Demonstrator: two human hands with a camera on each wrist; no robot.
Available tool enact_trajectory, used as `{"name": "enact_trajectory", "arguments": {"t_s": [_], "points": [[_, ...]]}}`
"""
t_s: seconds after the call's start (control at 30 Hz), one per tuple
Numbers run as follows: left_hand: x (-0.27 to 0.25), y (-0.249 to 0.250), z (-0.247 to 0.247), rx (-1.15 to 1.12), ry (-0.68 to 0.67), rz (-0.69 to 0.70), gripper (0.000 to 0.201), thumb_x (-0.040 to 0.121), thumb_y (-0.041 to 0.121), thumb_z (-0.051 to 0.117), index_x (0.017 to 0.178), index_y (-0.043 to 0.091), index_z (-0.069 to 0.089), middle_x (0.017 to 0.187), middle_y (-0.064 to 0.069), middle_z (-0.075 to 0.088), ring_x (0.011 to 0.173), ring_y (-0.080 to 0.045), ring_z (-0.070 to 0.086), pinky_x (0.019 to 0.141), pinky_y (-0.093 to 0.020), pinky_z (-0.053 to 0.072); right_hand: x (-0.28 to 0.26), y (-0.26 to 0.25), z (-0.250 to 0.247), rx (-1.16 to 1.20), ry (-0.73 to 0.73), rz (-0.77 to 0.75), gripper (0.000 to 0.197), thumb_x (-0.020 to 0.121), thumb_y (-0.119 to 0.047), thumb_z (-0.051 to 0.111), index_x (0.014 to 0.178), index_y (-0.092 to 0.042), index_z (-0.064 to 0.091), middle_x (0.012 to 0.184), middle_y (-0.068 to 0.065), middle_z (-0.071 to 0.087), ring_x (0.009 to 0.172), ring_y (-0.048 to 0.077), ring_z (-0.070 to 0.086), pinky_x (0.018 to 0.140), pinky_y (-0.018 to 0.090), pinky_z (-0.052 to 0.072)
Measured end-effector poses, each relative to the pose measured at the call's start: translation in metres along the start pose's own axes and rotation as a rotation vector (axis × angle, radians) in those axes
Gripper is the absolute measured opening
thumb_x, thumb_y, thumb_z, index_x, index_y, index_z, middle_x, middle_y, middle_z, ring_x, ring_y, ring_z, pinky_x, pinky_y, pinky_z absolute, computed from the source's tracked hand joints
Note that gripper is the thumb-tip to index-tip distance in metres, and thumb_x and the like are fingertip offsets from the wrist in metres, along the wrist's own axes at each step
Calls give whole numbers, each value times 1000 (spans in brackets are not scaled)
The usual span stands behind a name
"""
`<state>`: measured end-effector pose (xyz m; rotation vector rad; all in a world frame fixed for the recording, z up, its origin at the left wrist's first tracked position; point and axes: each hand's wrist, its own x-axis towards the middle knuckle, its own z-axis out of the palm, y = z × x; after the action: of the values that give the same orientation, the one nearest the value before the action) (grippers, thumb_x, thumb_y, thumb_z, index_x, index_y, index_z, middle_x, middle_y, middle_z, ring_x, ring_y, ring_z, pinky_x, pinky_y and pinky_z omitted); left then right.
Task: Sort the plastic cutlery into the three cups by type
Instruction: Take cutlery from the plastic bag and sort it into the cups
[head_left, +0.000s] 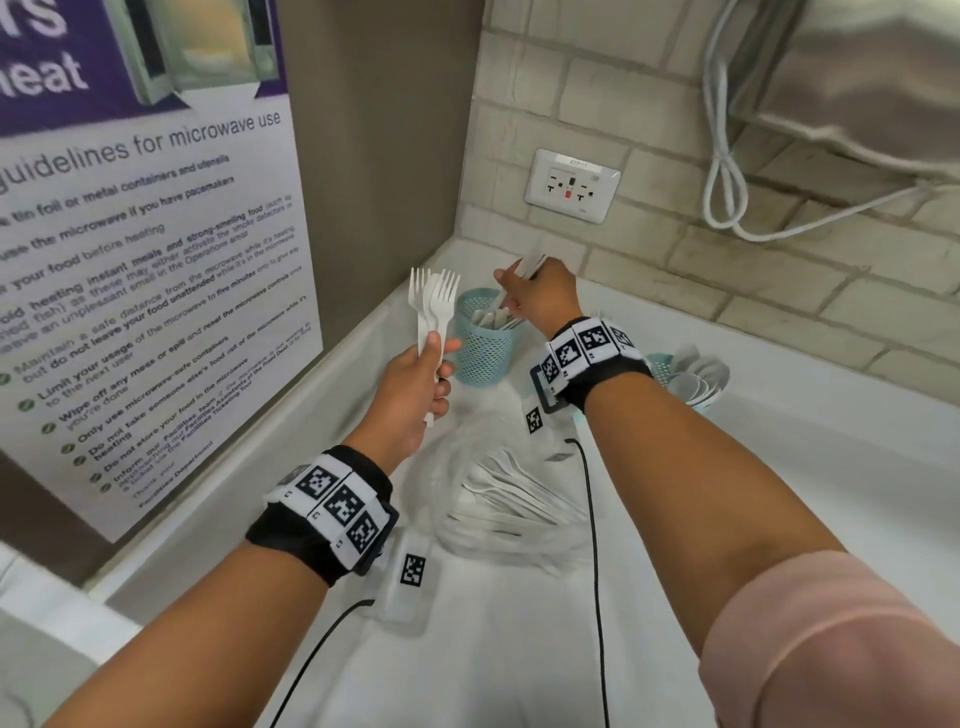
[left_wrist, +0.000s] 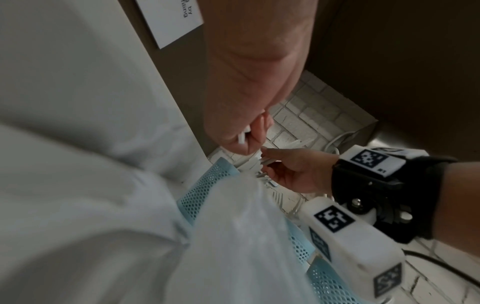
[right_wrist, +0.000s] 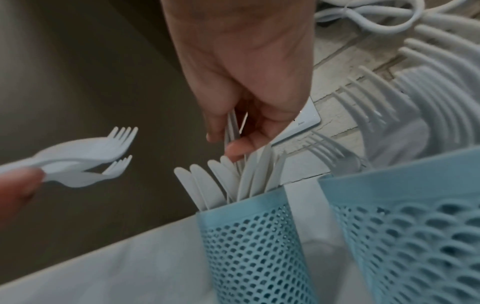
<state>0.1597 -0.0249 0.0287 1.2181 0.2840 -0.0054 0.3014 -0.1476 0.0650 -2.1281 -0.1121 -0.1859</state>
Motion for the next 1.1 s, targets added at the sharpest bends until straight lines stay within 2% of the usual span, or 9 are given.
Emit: {"name": "enact_trajectory", "arguments": {"t_s": [0.17,0.3,0.4,0.5,0.6,0.67,0.8,0.93,1.1], "points": [[2,-2,-4,27,-10,9,31,100,38,35,106,19,59,69,4,41,54,-5,31,45,-16,27,8,4,1,29,69,22,29,84,-24,67,103,-14,48,89,11,64,59,19,61,53,16,50],[2,-6,-4,51,-51,9,31,101,35,35,108,19,60,71,4,43,55,-6,33,45,-16,29,6,5,-1,-62,88,-10,32,86,-20,62,115,-11,51,97,10,60,81,20,59,73,25,51],[2,-8,-4,63,-81,14,29,100,31,39,115,16,59,74,3,46,58,-7,37,46,-15,33,-2,1,-12,30,244,-88,25,89,-18,59,112,-8,57,107,11,58,88,13,53,78,21,42],[1,-9,1,44,-131,20,23,100,25,43,109,16,62,77,2,52,60,-7,42,49,-14,38,-20,-8,-25,187,339,-136,15,89,-22,59,98,-9,61,88,4,61,72,7,53,65,10,40],[-3,-7,9,18,-170,-10,23,101,20,40,108,14,61,82,-1,59,62,-8,45,52,-16,39,-43,-8,-32,211,259,-111,18,87,-32,63,91,-14,61,74,-3,58,68,10,53,68,23,46],[-6,-8,14,30,-196,-25,24,101,19,39,111,13,60,84,-2,61,63,-9,46,53,-17,38,-60,-6,-36,190,108,-57,32,85,-40,65,107,-17,59,81,-2,61,69,12,55,68,28,47],[-13,-14,23,51,-226,-44,24,100,16,42,115,9,59,86,-3,65,63,-8,50,51,-16,41,-93,6,-40,214,-200,41,39,86,-26,67,121,-17,52,70,-2,60,49,3,52,47,16,40],[-20,-17,29,115,-281,-51,22,99,18,45,111,13,62,91,-2,72,71,-10,62,60,-19,47,-109,25,-41,401,-171,129,18,86,-9,65,104,-4,62,63,1,59,42,3,48,42,15,39],[-29,-20,32,149,-344,-81,24,100,30,43,98,25,66,91,2,75,76,-9,71,62,-18,52,-119,36,-51,491,-144,158,7,87,-5,63,85,-12,60,70,6,62,50,6,56,46,15,46]]}}
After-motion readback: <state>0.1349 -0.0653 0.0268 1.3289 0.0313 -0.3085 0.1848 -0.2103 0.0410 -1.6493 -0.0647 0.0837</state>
